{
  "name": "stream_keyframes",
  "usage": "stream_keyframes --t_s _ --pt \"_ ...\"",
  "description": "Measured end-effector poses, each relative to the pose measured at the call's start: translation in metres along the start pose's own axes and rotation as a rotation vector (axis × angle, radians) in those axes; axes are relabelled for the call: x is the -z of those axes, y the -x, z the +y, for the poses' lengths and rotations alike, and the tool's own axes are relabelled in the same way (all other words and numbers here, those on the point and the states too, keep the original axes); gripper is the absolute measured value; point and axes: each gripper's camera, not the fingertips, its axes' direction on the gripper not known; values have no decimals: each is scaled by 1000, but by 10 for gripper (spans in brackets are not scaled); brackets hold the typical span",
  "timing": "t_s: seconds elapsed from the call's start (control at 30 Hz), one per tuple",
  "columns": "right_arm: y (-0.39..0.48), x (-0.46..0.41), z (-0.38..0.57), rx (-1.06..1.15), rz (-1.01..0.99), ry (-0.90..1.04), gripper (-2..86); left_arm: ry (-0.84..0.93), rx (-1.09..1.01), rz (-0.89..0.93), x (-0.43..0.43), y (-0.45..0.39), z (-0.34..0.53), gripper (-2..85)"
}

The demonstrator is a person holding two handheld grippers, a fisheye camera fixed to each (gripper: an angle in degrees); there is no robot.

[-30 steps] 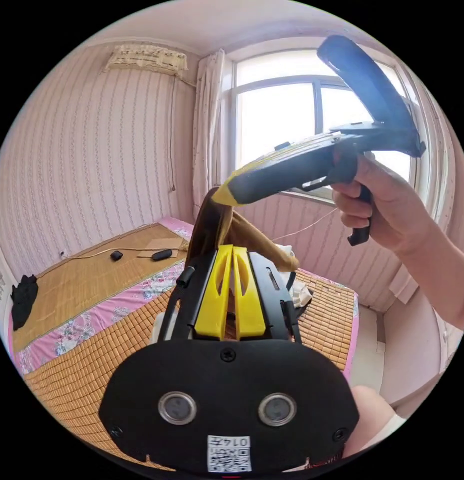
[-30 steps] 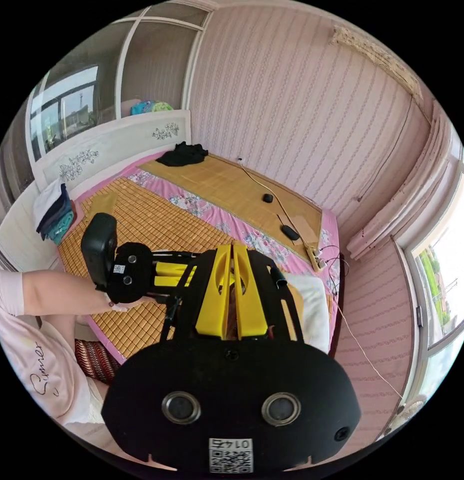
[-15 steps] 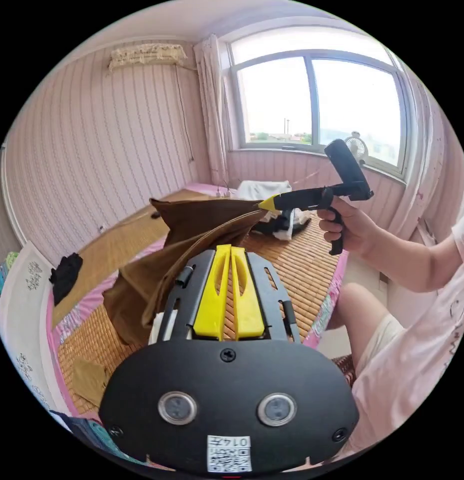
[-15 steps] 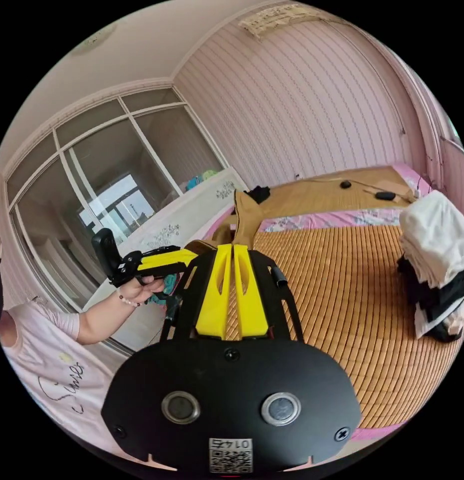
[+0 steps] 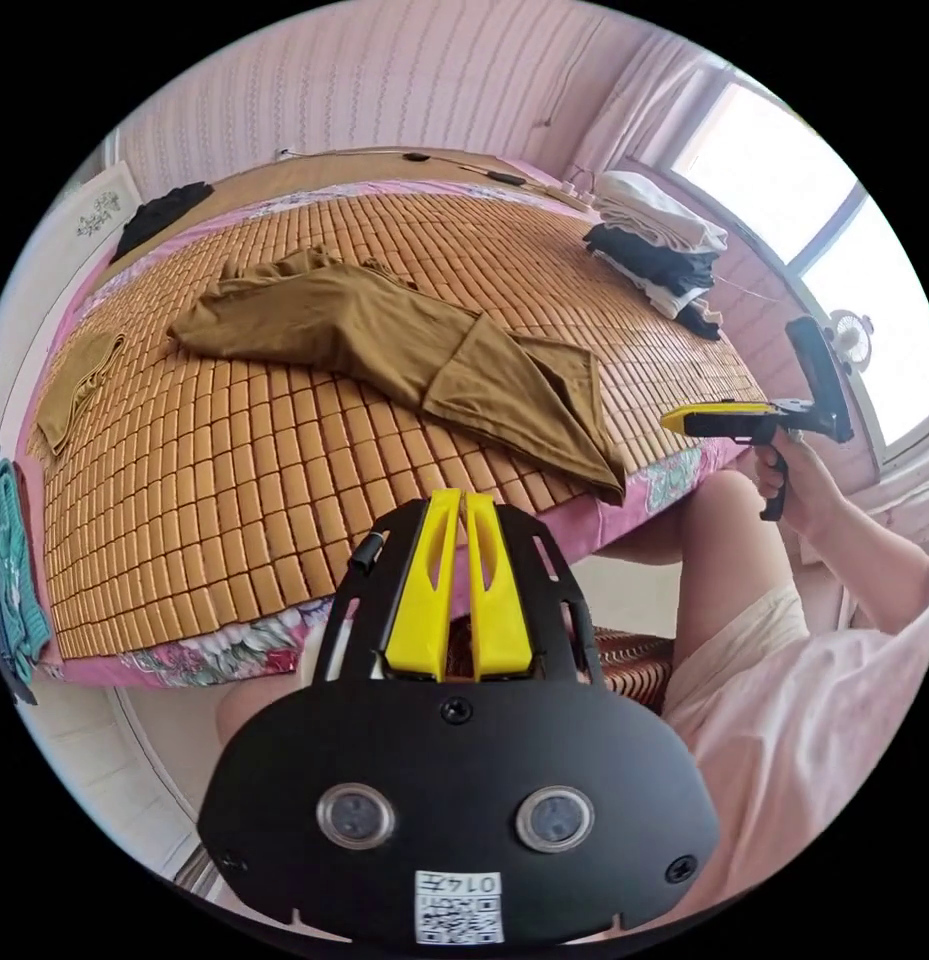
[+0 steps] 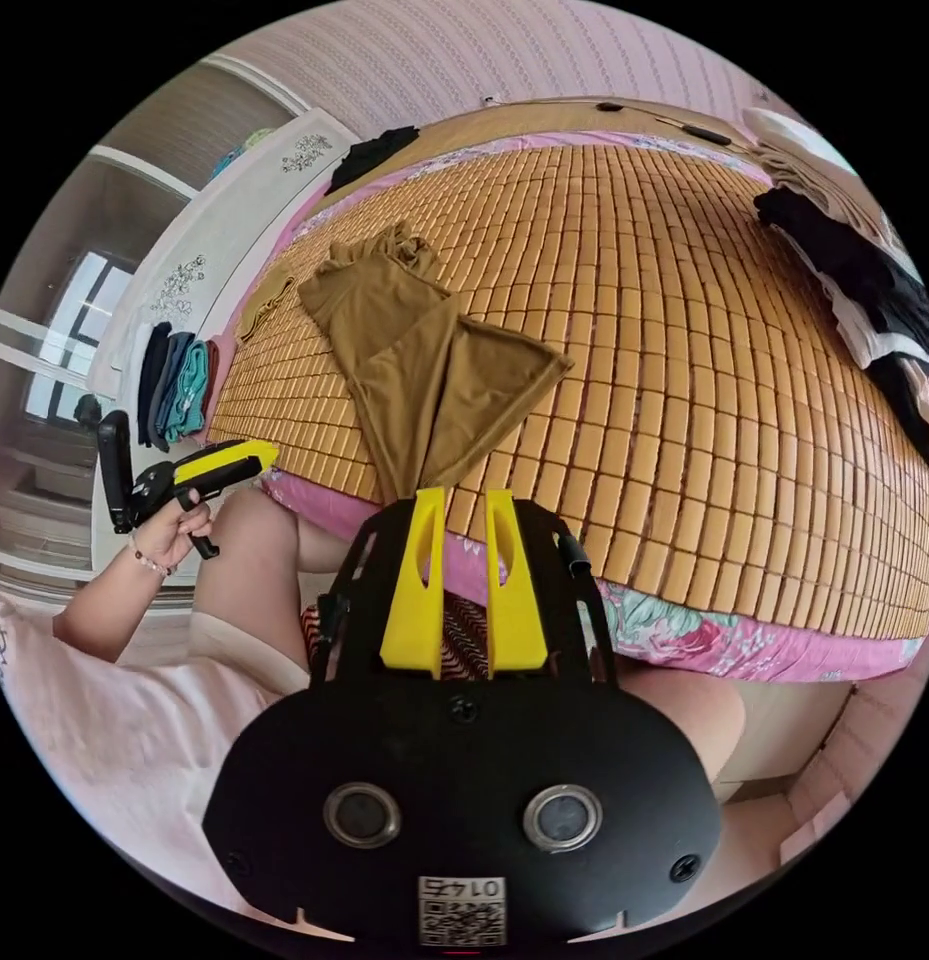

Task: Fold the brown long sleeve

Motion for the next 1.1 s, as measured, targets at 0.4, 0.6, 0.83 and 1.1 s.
stream_keyframes --t_s 0.4,0.6,0.83,1.1 --pt "-8 -42 -90 -2 246 133 55 220 -66 -55 -67 21 -81 27" --pt "-7 -6 -53 28 115 54 -1 85 -51 12 -7 44 -29 -8" --pt "-15 158 19 34 -277 -380 1 -437 182 119 199 115 90 -10" --pt "81 337 60 319 -341 -779 1 -1005 73 68 425 124 135 -10"
